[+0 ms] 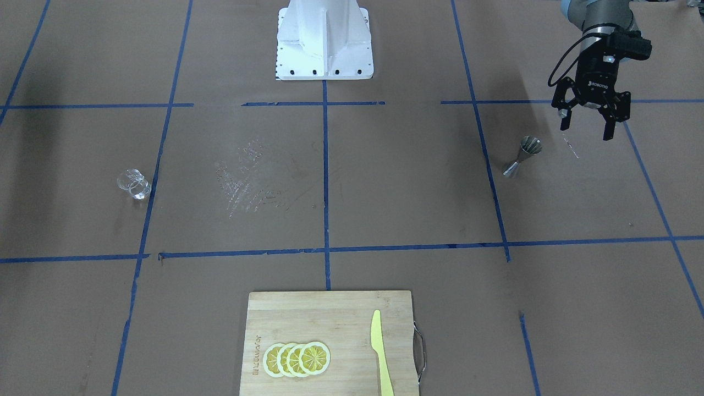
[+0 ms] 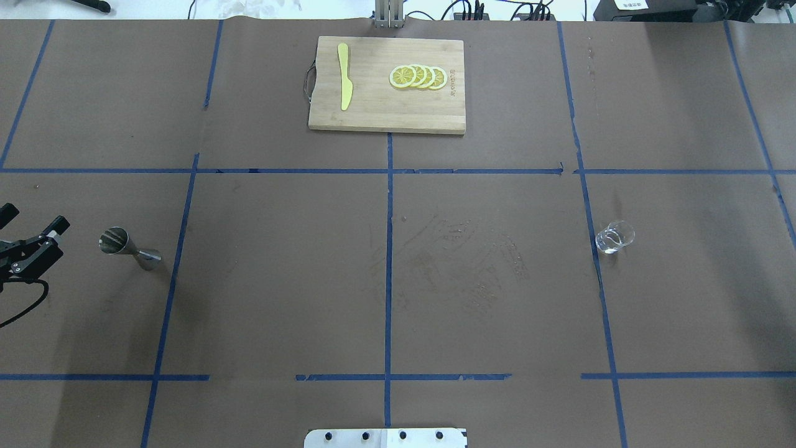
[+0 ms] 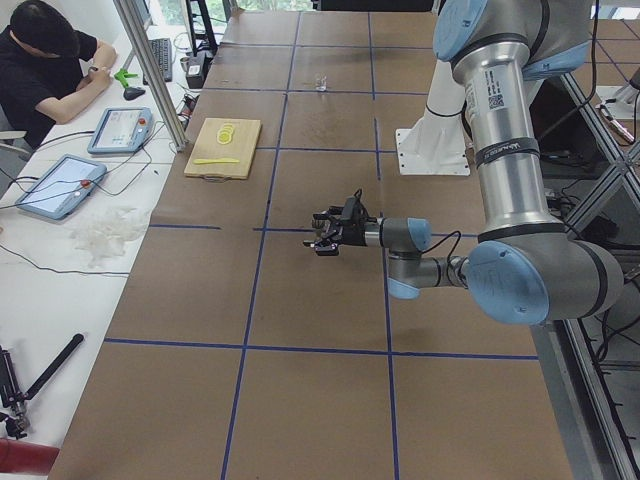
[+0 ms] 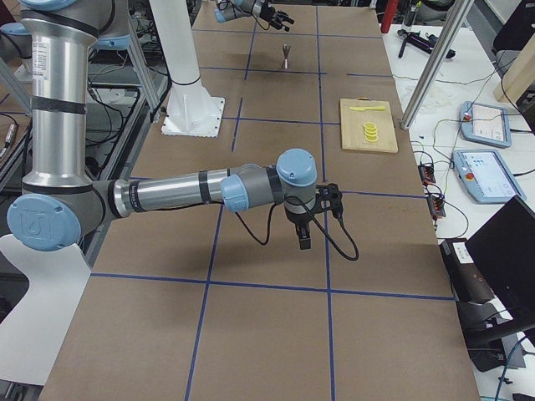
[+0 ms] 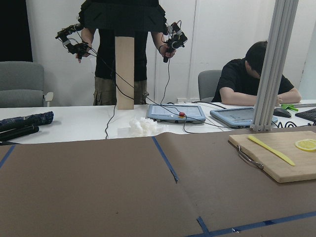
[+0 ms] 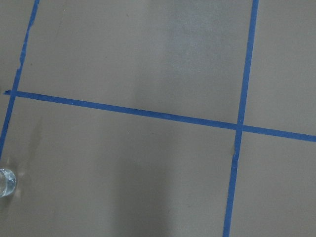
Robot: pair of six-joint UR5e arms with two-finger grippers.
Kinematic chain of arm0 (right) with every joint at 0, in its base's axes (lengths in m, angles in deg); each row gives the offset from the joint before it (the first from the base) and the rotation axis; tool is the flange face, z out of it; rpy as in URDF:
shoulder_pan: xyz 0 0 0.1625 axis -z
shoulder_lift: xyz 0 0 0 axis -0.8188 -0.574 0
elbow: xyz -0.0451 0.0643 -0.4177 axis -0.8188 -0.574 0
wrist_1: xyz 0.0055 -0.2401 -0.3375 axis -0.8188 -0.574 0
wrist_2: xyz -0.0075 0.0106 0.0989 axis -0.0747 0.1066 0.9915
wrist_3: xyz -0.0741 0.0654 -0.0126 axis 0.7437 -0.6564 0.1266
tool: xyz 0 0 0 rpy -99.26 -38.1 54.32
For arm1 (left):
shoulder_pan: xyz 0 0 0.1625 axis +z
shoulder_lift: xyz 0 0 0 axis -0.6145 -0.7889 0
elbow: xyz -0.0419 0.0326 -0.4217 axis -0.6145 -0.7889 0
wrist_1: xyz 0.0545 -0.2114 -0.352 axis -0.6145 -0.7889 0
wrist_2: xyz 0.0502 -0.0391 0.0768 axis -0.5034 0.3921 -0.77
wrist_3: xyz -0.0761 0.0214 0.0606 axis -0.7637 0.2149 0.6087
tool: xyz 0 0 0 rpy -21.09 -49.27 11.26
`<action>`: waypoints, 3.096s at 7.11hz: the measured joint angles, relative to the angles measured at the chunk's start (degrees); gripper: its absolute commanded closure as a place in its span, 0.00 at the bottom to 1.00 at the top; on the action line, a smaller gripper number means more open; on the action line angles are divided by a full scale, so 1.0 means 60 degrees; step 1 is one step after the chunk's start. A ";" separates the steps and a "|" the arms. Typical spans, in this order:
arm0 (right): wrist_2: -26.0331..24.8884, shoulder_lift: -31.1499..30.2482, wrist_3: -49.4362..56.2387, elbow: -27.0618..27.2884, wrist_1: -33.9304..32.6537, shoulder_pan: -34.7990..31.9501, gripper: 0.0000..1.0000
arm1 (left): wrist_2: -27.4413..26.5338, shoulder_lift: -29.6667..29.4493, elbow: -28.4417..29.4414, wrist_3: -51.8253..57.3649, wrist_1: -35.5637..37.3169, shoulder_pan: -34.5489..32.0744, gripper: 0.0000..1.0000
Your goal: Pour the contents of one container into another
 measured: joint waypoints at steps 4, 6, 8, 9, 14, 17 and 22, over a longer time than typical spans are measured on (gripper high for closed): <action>-0.0013 0.0005 0.0005 -0.0025 0.0000 -0.0016 0.00 | -0.1116 -0.0631 0.0334 -0.0013 0.0017 0.1016 0.00; -0.0023 0.0010 0.0007 -0.0036 0.0000 -0.0019 0.00 | -0.1353 -0.1127 0.0759 0.0006 0.0027 0.1295 0.00; -0.0025 0.0014 0.0007 -0.0049 0.0000 -0.0020 0.00 | -0.1399 -0.1292 0.0925 0.0012 0.0038 0.1420 0.00; -0.0025 0.0014 0.0007 -0.0057 0.0000 -0.0020 0.00 | -0.1421 -0.1364 0.1022 0.0016 0.0041 0.1457 0.00; -0.0035 0.0012 0.0007 -0.0069 0.0000 -0.0020 0.00 | -0.1437 -0.1739 0.1547 0.0131 0.0066 0.1563 0.02; -0.0040 0.0014 0.0007 -0.0069 0.0000 -0.0020 0.00 | -0.1395 -0.2158 0.2026 0.0157 0.0072 0.1583 0.06; -0.0052 0.0014 0.0007 -0.0073 0.0000 -0.0020 0.00 | -0.1047 -0.2307 0.2277 0.0646 -0.0038 0.1585 0.10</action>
